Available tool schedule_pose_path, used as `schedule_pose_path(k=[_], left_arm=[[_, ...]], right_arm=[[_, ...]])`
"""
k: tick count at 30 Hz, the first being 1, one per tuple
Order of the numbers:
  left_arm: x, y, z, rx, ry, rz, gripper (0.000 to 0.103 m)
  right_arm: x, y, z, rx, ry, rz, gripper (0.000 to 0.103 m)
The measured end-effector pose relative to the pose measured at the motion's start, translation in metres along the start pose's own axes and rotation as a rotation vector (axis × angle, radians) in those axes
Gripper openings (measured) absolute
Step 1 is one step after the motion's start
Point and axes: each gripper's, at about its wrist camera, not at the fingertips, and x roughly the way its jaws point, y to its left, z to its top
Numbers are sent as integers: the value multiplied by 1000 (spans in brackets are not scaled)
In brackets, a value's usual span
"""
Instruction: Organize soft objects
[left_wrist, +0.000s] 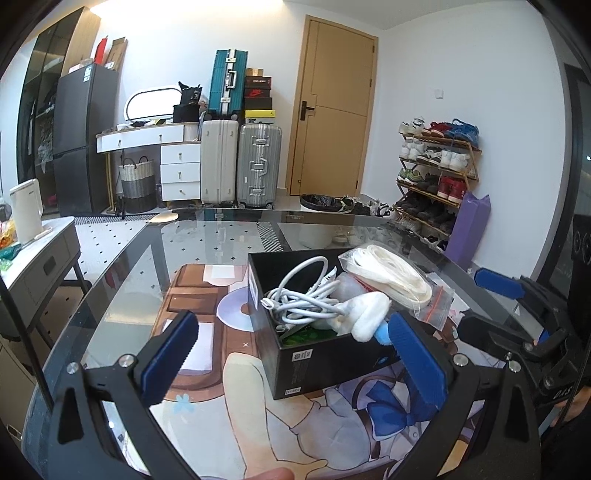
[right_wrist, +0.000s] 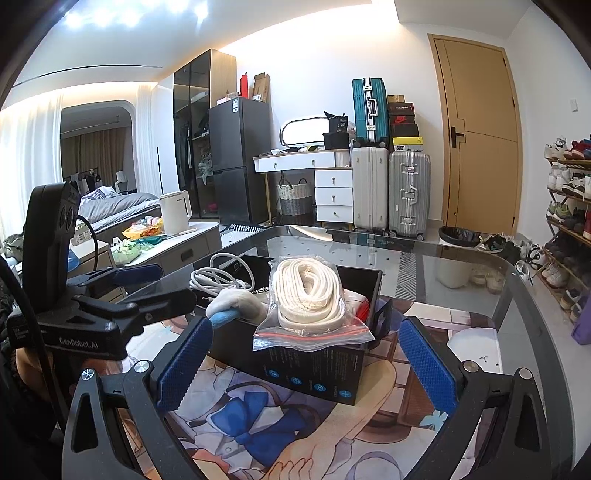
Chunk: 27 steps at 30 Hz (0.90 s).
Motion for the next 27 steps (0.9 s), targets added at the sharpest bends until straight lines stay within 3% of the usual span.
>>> schedule_pose_path(k=[27], left_arm=[[-2,-4,0,38,-12,14,103]], right_arm=[[0,0,-1,-1,4,-1,102]])
